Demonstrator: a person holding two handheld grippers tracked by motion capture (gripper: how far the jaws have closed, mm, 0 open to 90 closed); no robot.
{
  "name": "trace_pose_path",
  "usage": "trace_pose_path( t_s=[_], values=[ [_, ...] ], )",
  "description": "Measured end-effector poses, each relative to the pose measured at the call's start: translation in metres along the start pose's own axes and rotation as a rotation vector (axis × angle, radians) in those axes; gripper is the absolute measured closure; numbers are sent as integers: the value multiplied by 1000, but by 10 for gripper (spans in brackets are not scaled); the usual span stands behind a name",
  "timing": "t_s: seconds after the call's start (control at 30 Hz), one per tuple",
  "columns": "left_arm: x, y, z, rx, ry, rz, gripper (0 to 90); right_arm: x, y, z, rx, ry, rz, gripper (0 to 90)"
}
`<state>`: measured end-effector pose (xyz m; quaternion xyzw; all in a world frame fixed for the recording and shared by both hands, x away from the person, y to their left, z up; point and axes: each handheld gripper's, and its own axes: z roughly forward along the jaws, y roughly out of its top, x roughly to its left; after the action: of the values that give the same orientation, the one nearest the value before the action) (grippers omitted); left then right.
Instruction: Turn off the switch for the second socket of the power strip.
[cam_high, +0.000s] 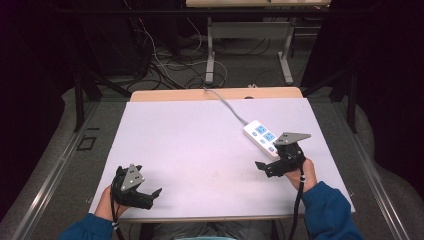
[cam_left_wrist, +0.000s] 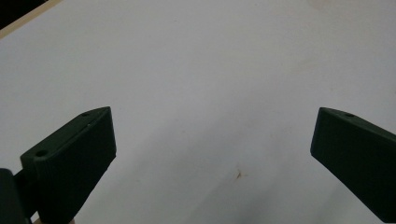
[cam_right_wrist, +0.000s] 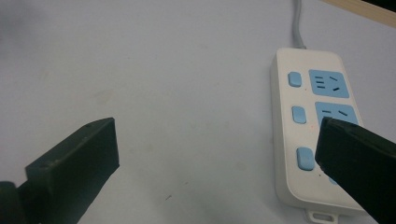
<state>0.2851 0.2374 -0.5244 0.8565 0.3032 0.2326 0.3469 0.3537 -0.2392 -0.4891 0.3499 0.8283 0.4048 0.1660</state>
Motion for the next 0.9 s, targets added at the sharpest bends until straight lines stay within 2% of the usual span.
trace_pose_path(
  t_s=[0.07, 0.37, 0.9],
  values=[
    [0, 0, 0, -1, -1, 0, 0, 1, -2, -2, -8, -14, -4, 0],
    [0, 0, 0, -1, -1, 1, 0, 5, -12, -12, -14, -13, -6, 0],
    [1, 0, 0, 2, 1, 3, 0, 15, -34, -25, 3, -21, -8, 0]
  ],
)
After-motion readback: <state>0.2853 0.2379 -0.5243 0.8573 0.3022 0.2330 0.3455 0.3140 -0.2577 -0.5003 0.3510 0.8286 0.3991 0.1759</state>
